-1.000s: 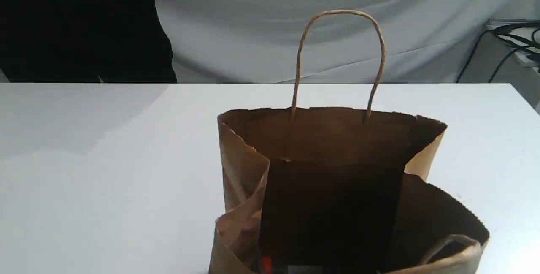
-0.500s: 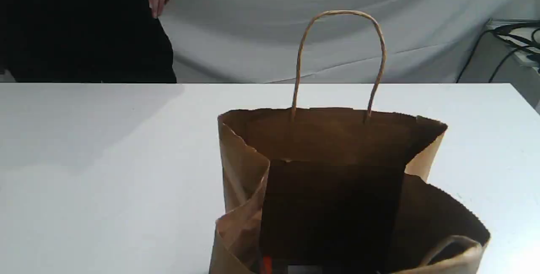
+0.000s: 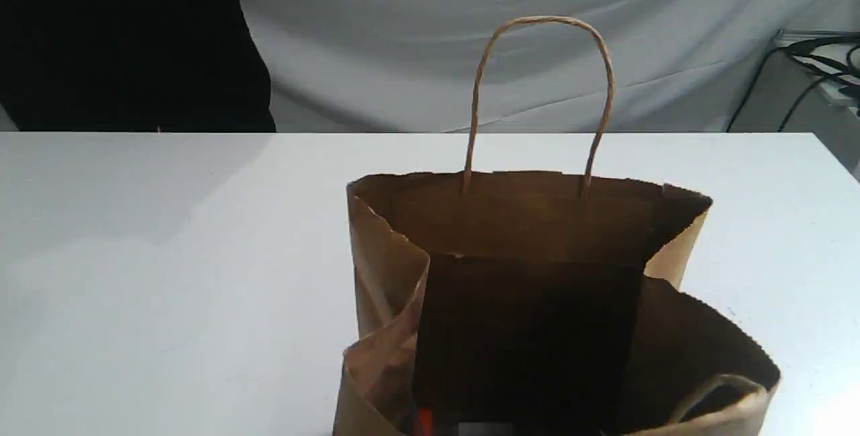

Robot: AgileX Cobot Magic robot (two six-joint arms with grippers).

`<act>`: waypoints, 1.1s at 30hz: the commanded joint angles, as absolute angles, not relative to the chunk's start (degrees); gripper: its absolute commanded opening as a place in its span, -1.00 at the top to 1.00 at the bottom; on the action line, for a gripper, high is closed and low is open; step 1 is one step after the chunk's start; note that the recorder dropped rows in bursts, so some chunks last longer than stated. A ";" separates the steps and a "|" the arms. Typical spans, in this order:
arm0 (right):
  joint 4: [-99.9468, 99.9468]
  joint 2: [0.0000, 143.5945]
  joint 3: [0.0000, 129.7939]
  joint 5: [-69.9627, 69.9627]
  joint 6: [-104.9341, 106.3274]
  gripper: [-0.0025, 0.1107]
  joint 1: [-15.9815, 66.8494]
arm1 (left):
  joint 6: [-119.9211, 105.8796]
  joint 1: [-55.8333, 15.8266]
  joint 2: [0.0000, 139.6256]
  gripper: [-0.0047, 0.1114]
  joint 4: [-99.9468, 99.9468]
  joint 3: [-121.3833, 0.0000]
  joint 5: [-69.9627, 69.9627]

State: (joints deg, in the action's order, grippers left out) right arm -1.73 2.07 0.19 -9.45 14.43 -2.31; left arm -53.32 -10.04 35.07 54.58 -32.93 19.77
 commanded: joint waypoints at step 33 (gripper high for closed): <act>-0.63 0.00 0.00 -18.23 14.36 0.96 -2.84 | -52.71 -10.26 34.70 0.92 54.88 -32.65 19.37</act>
State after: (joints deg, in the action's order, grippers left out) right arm -1.19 0.37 0.19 -18.37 14.42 -2.41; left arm -53.32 -10.04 35.07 54.58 -32.93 19.77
